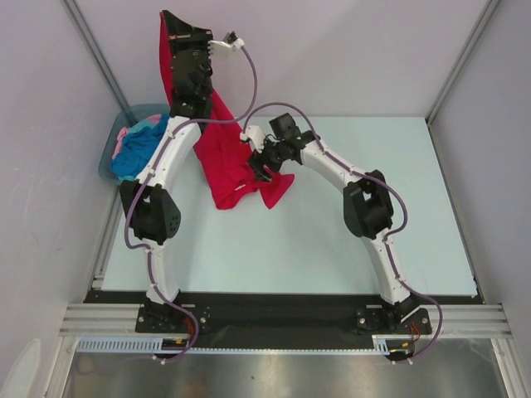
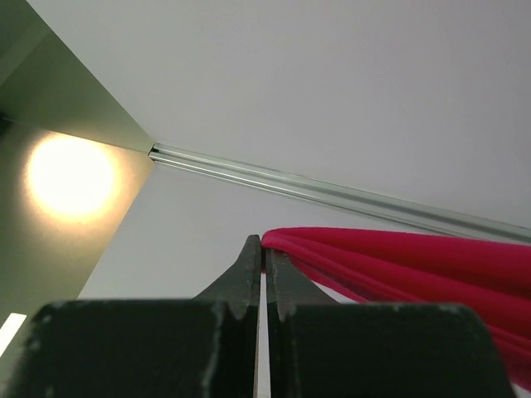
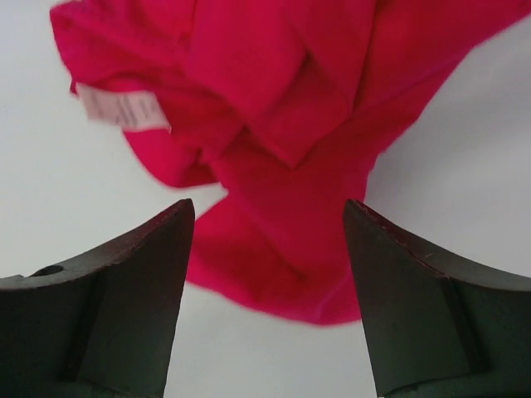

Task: Fold and stack the t-shirts
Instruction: Flatten the tshirt out

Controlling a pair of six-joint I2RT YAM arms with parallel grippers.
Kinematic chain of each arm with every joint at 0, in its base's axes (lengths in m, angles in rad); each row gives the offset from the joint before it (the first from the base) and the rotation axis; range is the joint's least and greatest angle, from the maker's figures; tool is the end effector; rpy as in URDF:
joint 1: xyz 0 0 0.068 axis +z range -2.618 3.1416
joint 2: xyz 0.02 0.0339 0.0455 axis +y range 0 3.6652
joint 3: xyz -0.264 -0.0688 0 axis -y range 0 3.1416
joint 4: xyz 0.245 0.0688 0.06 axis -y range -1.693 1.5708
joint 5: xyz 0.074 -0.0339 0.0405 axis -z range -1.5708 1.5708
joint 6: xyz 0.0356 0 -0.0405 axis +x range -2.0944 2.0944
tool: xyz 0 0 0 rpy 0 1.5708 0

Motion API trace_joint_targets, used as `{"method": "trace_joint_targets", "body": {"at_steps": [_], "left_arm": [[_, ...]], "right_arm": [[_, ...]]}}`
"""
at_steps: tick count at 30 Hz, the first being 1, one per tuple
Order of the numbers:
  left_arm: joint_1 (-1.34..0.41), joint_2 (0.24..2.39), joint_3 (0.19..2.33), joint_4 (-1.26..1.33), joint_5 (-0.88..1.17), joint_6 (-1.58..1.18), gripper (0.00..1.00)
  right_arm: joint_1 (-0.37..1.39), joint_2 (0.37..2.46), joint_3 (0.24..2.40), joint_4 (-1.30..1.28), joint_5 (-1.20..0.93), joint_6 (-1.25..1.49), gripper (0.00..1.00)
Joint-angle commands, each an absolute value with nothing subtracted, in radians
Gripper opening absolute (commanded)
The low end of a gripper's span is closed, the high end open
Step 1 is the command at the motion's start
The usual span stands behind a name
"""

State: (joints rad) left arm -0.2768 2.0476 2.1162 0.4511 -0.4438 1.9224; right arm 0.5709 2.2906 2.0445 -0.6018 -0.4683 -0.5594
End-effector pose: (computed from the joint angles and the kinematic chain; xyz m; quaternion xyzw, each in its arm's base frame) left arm 0.4598 -0.1147 0.4774 0.3496 0.3918 0.6937 0.4930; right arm 0.4257 0.2925 0.2312 -0.5566 0.7244 0.2190 0.3427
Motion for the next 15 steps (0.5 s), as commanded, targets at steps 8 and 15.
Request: {"method": "trace_joint_targets", "body": {"at_steps": [8,15], "left_arm": [[-0.294,1.977,2.111,0.56,-0.474,1.936,0.0],[-0.301,1.996,2.144,0.558,-0.463,1.963,0.0]], "right_arm": [[0.587,2.54,2.322,-0.468,-0.537,-0.433,0.7],[0.574,2.594,2.324,-0.445,-0.561,-0.42,0.7]]}}
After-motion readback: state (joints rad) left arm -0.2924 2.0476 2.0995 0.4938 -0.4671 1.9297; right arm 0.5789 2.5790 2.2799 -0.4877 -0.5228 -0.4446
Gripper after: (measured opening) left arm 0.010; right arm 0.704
